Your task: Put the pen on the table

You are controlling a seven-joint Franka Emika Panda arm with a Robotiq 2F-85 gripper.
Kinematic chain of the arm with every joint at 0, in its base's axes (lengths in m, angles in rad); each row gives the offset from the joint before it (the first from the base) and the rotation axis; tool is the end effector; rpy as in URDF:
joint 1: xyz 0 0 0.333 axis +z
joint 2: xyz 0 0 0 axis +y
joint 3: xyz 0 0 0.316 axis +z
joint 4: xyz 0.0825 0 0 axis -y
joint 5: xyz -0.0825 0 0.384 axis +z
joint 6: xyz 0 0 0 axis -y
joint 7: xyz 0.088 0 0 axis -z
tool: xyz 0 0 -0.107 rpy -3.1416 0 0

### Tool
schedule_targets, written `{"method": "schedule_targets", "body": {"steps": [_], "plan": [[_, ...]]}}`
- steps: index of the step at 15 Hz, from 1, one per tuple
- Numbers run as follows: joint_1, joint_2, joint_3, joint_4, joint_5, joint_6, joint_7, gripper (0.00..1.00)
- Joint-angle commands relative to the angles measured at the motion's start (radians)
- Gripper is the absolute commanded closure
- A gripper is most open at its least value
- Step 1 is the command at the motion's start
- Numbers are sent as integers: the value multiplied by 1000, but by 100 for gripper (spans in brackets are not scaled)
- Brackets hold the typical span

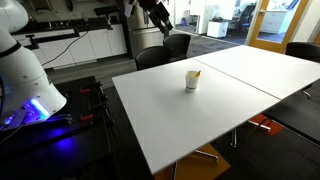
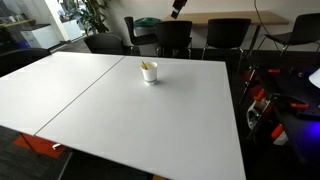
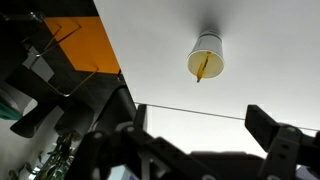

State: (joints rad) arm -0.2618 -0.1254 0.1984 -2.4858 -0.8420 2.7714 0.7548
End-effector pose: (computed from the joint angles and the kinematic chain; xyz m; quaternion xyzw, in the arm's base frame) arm 0.4857 0.0017 0.3672 0.9547 -0.0383 0.2491 0.1582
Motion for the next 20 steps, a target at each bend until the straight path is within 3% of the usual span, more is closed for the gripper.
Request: {"method": "schedule_targets", "body": {"steps": [1, 4, 7, 8, 14, 20], "plan": [[-31, 144, 5, 119, -146, 49, 114, 0], [-22, 236, -5, 179, -179, 64, 139, 0], [-25, 317, -6, 216, -144, 108, 111, 0], [-19, 259, -3, 174, -144, 63, 112, 0], [-18, 281, -3, 183, -144, 67, 112, 0], [-39, 362, -16, 221, -110, 154, 114, 0]]}}
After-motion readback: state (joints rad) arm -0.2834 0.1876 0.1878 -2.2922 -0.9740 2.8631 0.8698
